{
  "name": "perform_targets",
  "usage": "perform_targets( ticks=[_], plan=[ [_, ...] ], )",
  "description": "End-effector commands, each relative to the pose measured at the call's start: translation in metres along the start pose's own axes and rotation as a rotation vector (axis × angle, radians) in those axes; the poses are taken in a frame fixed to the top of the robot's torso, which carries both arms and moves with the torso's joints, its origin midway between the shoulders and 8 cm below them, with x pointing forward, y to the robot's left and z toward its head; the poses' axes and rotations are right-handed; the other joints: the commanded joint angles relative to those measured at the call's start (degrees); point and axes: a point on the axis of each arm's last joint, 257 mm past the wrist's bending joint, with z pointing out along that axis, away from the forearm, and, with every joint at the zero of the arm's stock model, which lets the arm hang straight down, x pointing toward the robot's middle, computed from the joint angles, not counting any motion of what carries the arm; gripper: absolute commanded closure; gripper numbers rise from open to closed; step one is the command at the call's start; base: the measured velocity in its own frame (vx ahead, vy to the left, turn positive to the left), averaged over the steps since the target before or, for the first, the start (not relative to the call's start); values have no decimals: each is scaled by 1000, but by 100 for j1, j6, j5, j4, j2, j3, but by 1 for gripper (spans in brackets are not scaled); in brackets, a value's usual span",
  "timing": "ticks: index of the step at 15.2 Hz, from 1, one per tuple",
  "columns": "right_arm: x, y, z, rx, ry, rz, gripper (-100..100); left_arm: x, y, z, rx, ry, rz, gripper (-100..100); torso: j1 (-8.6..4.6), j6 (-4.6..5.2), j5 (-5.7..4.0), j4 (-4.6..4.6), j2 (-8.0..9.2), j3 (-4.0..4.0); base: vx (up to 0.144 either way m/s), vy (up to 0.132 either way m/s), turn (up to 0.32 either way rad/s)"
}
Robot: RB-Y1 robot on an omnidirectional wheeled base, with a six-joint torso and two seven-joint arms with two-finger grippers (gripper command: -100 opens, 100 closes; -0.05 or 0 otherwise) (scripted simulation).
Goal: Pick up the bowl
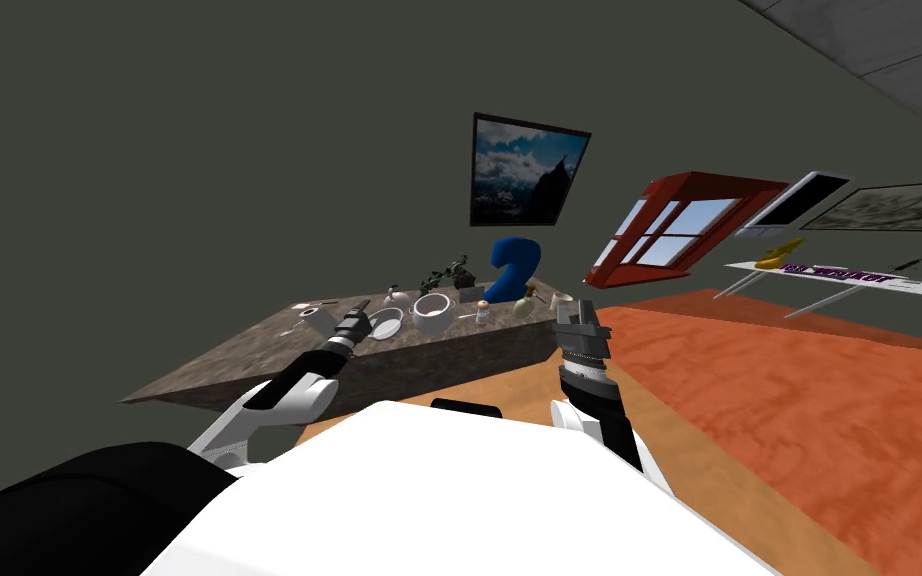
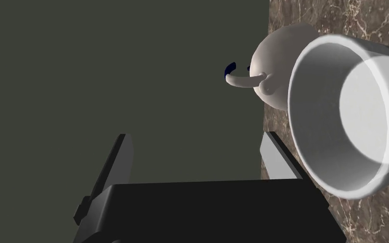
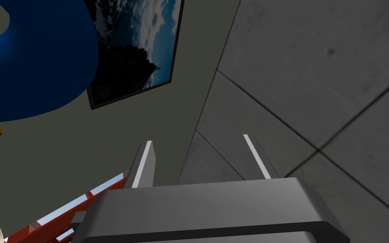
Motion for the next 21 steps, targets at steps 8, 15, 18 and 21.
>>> perform_targets(
  ticks=[8,15,18,21],
  plan=[
    [0,0,0,0,0,0,0,-39,38,-10,-186,-66,-39,-100,1,-3,1,0,-2,-1,-12,0,-92],
    [0,0,0,0,0,0,0,-55,62,-19,-295,-105,-61,-100,2,-2,1,0,-2,-1,-7,1,-86],
    [0,0,0,0,0,0,0,-69,75,-28,-361,-137,-85,-100,1,1,0,-1,-4,-2,-5,0,-143],
    [0,0,0,0,0,0,0,-81,86,-36,-414,-168,-111,-100,1,0,1,-1,-5,-3,-2,1,-84]
  ],
)
